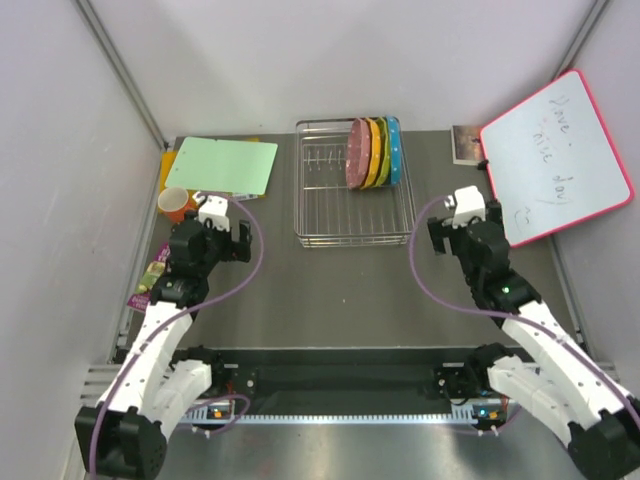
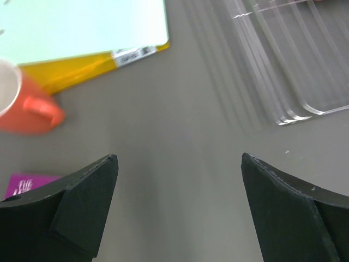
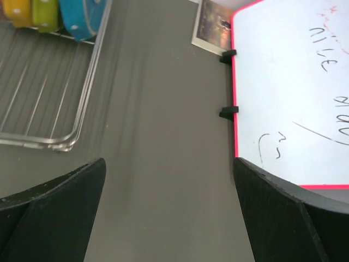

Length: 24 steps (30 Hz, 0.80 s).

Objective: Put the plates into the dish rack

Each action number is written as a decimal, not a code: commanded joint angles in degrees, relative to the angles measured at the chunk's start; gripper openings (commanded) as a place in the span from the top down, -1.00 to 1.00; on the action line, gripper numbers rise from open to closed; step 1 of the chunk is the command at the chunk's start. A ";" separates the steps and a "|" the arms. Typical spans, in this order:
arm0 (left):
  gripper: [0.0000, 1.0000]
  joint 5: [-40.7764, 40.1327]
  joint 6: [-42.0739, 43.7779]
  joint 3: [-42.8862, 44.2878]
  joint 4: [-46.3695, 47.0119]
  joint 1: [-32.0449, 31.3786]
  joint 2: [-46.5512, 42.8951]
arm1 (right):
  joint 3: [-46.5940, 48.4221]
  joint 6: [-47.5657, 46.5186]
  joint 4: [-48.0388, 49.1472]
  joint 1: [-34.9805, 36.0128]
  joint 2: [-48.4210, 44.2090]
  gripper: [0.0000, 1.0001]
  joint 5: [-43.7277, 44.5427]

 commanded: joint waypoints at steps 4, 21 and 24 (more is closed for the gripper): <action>-0.98 -7.54 3.54 -14.03 14.26 0.32 -14.01 | -3.08 0.73 -4.24 -1.57 -11.88 -0.99 -18.50; -0.98 -2.80 1.78 -11.68 10.97 0.32 -15.34 | 21.10 5.15 -39.58 -1.40 -0.98 -0.99 -14.97; -0.98 -2.71 2.05 -11.41 10.18 0.32 -16.57 | 21.28 4.45 -38.96 -1.48 -0.46 -1.00 -13.04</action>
